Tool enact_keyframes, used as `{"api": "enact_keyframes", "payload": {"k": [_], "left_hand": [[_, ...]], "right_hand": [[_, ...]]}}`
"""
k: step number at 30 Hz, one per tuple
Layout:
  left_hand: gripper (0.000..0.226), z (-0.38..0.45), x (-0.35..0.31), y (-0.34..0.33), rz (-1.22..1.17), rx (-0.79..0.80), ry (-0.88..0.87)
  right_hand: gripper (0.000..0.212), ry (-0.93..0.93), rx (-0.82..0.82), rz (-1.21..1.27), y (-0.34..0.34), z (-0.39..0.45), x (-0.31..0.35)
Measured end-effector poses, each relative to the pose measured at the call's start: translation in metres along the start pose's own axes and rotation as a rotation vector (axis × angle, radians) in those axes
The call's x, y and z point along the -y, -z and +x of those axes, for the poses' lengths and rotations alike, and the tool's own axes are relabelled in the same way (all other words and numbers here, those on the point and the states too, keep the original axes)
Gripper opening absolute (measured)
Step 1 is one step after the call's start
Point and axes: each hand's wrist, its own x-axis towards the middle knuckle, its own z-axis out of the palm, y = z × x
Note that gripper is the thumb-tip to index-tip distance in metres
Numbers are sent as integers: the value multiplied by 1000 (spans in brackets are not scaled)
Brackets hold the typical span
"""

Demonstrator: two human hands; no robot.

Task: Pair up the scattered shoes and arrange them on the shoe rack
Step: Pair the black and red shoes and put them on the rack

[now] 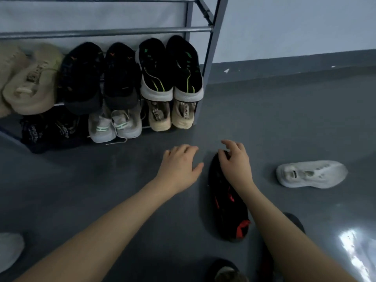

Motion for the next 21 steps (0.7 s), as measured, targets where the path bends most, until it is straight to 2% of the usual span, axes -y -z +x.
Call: {"api": "enact_keyframes", "payload": {"k": [4, 7, 11, 13, 16, 21], "left_hand": [[53, 2, -13, -58, -110, 218, 84], [59, 1, -18, -91, -193, 348, 139], [70, -2, -21, -122, -293, 447, 179], [76, -5, -24, -132, -346, 462, 192], [74, -8, -32, -136, -538, 405, 281], [65, -13, -31, -134, -701, 261, 449]], "right_hand": [[43, -211, 80, -204, -13, -20, -58], [52, -300, 118, -344, -16, -39, -85], [53, -357, 198, -187, -20, -48, -96], [46, -347, 135, -82, -19, -46, -98], [48, -310, -2, 58, -14, -48, -103], [42, -190, -64, 196, -11, -61, -99]]}}
